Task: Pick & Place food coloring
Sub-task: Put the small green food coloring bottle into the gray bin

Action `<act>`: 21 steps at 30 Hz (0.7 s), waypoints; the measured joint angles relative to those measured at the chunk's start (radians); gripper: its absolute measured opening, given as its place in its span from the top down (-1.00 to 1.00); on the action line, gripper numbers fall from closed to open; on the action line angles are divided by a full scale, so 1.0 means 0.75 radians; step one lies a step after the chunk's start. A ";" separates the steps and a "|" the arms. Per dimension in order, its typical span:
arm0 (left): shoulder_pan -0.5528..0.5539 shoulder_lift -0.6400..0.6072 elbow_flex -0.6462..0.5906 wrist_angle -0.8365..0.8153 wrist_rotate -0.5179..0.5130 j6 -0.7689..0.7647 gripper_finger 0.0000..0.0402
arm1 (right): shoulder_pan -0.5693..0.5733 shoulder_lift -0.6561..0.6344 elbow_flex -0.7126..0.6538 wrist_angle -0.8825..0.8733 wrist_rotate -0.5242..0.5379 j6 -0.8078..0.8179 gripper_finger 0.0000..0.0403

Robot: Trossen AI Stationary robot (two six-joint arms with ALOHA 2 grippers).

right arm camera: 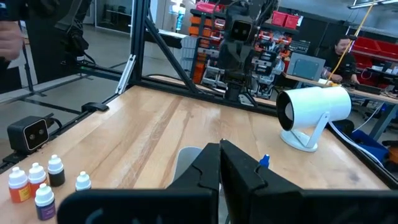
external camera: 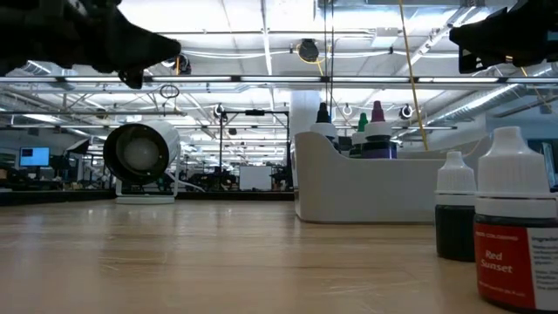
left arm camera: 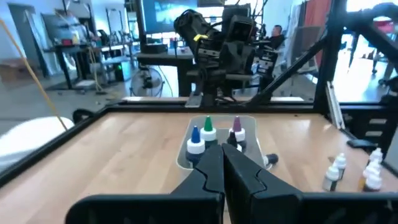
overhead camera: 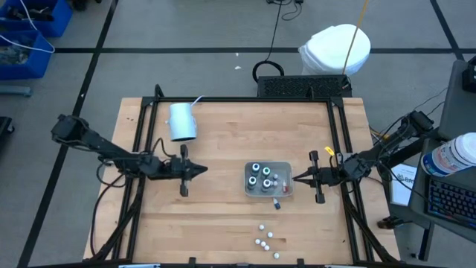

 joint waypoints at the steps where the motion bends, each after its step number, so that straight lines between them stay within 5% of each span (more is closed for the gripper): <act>1: -0.007 -0.001 -0.012 0.010 -0.015 0.019 0.99 | 0.000 0.000 0.000 0.002 0.000 -0.005 0.98; 11: 0.044 0.000 -0.101 0.023 -0.032 -0.076 0.99 | -0.001 0.000 0.000 0.027 0.000 -0.021 0.98; 21: 0.045 0.000 -0.101 0.013 -0.032 -0.190 0.73 | -0.001 0.000 0.000 0.018 0.000 0.006 0.98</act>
